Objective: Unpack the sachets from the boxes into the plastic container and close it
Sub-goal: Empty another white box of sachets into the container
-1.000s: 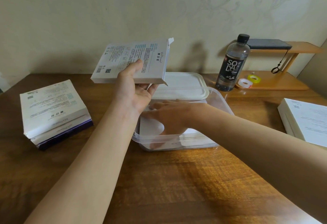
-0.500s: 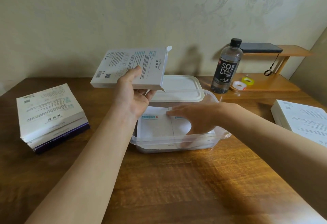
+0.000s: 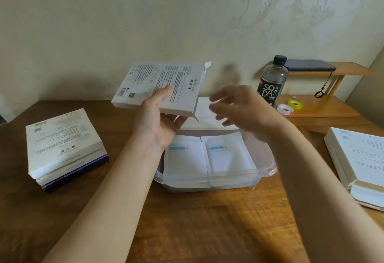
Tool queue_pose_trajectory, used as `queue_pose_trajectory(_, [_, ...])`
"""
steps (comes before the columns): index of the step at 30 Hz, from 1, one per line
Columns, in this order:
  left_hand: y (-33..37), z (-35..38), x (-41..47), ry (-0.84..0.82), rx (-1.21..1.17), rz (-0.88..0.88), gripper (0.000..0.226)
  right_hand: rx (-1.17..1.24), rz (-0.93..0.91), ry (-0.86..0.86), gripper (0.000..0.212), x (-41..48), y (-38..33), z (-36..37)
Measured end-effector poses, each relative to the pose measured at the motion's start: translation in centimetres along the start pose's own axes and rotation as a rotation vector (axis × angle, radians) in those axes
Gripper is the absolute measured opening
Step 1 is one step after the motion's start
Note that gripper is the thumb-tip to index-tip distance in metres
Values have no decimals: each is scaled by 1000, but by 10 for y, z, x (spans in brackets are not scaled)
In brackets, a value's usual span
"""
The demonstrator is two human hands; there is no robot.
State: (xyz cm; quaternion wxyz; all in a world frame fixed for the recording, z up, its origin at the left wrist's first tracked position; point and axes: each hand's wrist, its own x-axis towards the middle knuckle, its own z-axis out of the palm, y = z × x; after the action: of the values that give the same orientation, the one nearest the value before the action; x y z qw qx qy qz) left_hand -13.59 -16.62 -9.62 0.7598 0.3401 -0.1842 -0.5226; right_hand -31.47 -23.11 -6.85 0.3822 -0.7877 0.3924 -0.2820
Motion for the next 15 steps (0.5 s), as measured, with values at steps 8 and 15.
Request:
queue_pose_trajectory(8, [4, 1, -1, -71, 71, 56, 20, 629, 123, 129, 11, 12, -10, 20])
queue_pose_trajectory(15, [3, 1, -2, -80, 104, 47, 31, 752, 161, -4, 20, 13, -10, 22])
